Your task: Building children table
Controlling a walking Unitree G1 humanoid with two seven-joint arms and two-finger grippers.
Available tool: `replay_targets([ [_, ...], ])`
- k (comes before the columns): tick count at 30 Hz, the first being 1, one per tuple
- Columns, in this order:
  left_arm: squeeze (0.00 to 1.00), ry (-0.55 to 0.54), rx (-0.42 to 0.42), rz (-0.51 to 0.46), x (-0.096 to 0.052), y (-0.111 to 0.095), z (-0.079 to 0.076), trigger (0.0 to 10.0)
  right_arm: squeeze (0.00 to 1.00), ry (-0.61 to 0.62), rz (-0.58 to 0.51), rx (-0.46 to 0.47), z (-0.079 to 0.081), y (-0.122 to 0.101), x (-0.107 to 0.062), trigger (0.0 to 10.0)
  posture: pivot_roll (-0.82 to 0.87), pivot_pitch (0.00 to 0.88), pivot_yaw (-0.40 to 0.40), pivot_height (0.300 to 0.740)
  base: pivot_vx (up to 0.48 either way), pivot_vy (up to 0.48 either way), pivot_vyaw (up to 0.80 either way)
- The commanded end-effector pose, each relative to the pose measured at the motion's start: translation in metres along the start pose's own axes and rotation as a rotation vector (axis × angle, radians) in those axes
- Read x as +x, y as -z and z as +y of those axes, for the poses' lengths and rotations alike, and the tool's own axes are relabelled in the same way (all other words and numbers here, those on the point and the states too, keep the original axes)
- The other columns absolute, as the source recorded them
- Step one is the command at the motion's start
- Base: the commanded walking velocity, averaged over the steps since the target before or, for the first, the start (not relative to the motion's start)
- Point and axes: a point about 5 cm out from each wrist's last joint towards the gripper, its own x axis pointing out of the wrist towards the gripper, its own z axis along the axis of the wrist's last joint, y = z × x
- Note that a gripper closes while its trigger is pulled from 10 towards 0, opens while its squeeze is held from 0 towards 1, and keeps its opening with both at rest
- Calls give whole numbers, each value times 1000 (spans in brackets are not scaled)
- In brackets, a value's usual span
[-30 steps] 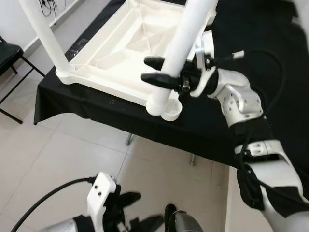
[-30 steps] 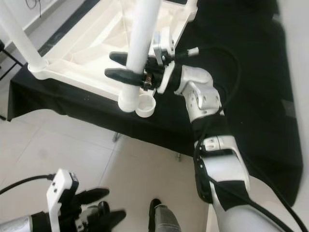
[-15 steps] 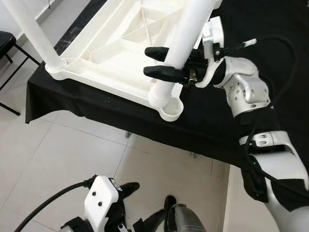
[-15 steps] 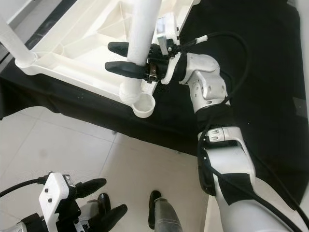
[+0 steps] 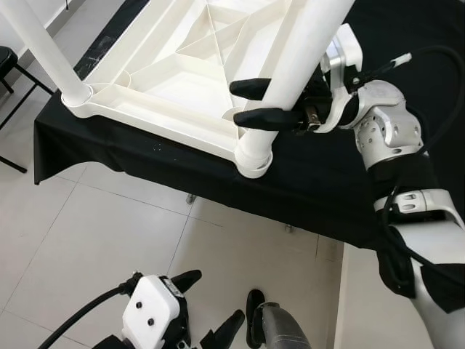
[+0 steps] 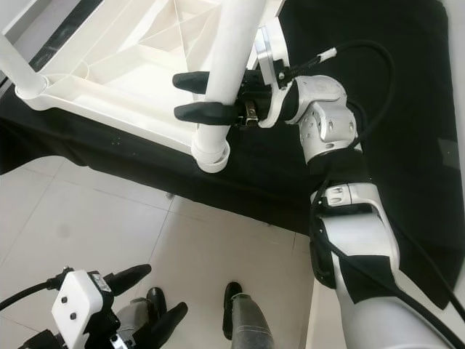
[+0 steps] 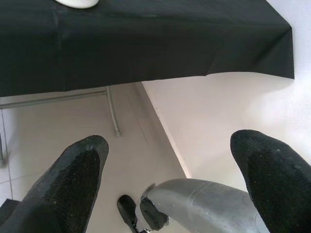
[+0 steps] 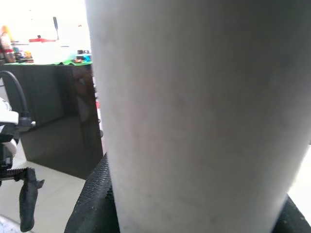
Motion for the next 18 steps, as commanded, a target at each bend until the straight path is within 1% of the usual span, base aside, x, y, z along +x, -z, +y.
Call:
replay_targets([
  [1, 0, -2, 7, 11, -3, 2, -5, 10000, 0, -46, 48, 55, 7, 18, 5, 10000, 127, 435, -39, 740, 0, 0, 0],
  [4, 0, -8, 15, 6, -3, 2, -6, 10000, 0, -63, 77, 46, 6, 21, 9, 10000, 125, 435, -42, 740, 0, 0, 0],
  [6, 0, -8, 15, 6, -3, 2, -6, 10000, 0, -63, 77, 46, 6, 21, 9, 10000, 125, 435, -42, 740, 0, 0, 0],
  [8, 0, -10, 20, 0, -3, 3, -7, 10000, 0, -52, 95, 36, 1, 22, 11, 10000, 123, 433, -46, 740, 0, 0, 0],
  [9, 0, -10, 20, 0, -3, 3, -7, 10000, 0, -52, 95, 36, 1, 22, 11, 10000, 123, 433, -46, 740, 0, 0, 0],
  [12, 0, -13, 25, -5, -2, 3, -7, 10000, 0, -19, 102, 30, -5, 20, 9, 10000, 125, 432, -48, 740, 0, 0, 0],
  [18, 0, -14, 32, -8, -2, 4, -7, 10000, 0, -20, 101, 48, -5, 22, 8, 10000, 123, 430, -46, 740, 0, 0, 0],
])
